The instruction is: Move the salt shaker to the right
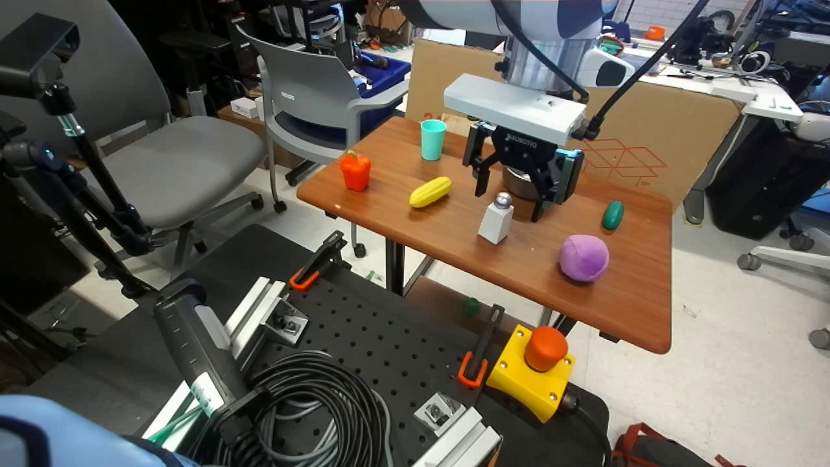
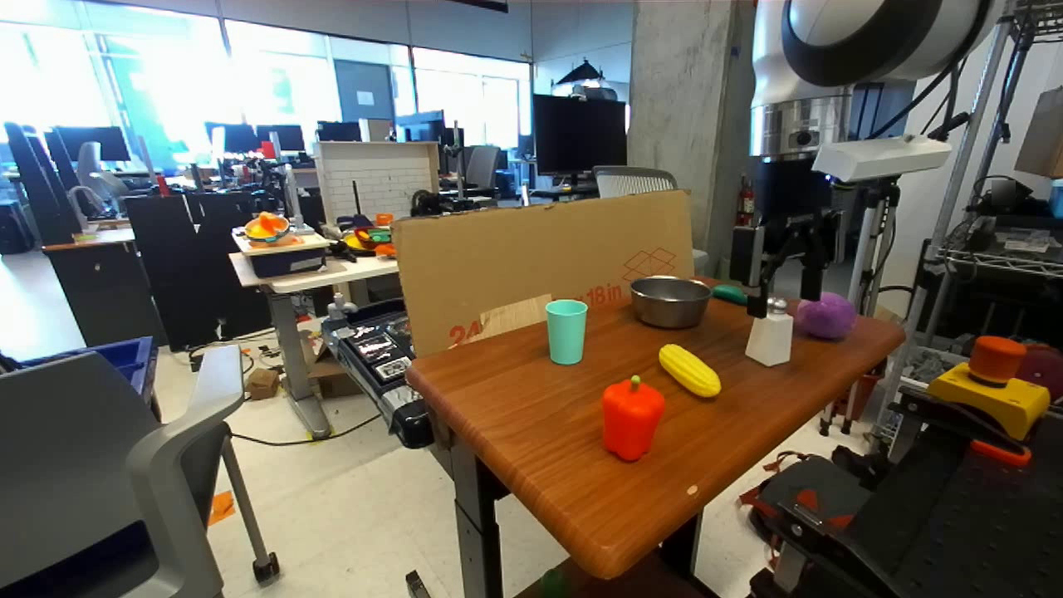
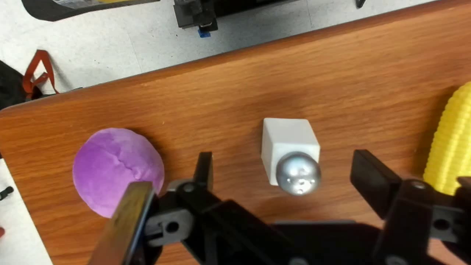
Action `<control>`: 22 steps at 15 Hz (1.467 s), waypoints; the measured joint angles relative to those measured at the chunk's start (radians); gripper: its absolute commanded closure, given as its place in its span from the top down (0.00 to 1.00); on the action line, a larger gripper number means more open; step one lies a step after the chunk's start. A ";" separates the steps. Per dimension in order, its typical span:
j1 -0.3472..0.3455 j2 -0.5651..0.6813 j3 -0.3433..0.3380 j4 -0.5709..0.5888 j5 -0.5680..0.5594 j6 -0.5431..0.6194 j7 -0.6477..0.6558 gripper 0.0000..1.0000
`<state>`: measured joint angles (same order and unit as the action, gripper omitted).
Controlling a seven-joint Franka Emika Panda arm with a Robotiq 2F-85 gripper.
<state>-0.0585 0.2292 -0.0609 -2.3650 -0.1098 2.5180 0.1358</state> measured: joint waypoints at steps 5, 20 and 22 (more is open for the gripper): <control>0.032 0.048 0.003 0.046 0.004 -0.002 0.022 0.31; -0.082 -0.253 -0.069 0.103 0.254 -0.251 -0.079 0.09; -0.123 -0.247 -0.113 0.125 0.253 -0.263 -0.078 0.09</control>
<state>-0.1814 -0.0180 -0.1740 -2.2397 0.1431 2.2546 0.0576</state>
